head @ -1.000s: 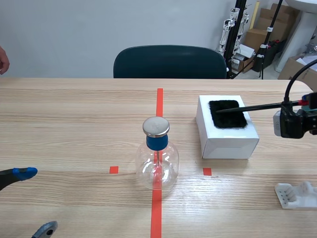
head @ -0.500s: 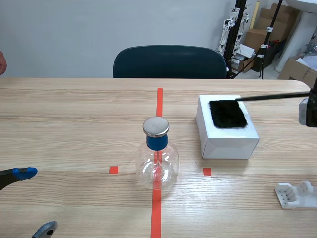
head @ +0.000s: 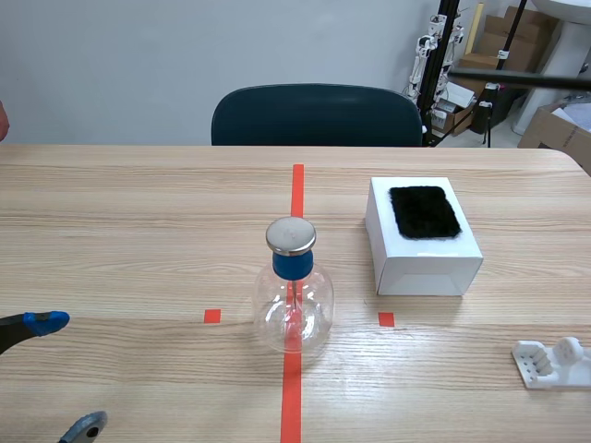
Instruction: Do the electroscope experiment. rub the rod on the fur
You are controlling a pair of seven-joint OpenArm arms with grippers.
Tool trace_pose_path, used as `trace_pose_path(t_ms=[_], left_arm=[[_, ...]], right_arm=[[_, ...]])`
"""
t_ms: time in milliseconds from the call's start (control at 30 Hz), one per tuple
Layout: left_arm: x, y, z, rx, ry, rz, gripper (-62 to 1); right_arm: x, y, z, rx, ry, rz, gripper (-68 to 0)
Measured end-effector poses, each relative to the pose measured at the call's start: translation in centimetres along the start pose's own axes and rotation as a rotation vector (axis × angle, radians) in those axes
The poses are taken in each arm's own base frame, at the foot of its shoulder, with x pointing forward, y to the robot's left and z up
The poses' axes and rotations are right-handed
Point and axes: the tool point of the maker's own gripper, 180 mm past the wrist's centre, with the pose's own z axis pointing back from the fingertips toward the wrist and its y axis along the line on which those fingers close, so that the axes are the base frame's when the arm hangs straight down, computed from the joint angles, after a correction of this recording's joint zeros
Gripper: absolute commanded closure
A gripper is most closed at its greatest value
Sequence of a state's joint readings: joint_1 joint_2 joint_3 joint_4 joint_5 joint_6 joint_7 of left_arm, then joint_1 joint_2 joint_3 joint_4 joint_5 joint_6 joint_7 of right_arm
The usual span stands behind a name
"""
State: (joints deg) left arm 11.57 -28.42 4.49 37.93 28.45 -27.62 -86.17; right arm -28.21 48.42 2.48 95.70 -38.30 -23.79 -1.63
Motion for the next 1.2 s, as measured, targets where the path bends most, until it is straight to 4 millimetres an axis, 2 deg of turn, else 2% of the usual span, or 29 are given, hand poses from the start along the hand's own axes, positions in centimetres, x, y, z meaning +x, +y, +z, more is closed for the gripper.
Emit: trace_pose_path(t_ms=[100,233,433,633,800,1033,1200], left_arm=[[0.0,0.0,0.0,0.0,0.0,0.0,-62.3],[0.0,0.0,0.0,0.0,0.0,0.0,-62.3],[0.0,0.0,0.0,0.0,0.0,0.0,-62.3],[0.0,0.0,0.0,0.0,0.0,0.0,-62.3],[0.0,0.0,0.0,0.0,0.0,0.0,-62.3],[0.0,0.0,0.0,0.0,0.0,0.0,-62.3],[0.0,0.0,0.0,0.0,0.0,0.0,-62.3]], right_arm=[[1.5,-2.0,1.9,-0.05,-0.041,-0.033,0.2],[3.5,-2.7,4.8,-0.06,-0.079,-0.097,0.2],[6.5,-1.2,8.1,0.001,-0.16,-0.089,0.2],[9.0,-0.7,10.9,-0.001,-0.259,-0.114,0.2],[10.2,-0.4,11.6,0.017,-0.292,-0.141,0.2],[11.8,-2.9,11.2,-0.064,-0.335,-0.157,0.2],[14.4,-2.2,11.8,-0.039,-0.416,-0.146,0.2]])
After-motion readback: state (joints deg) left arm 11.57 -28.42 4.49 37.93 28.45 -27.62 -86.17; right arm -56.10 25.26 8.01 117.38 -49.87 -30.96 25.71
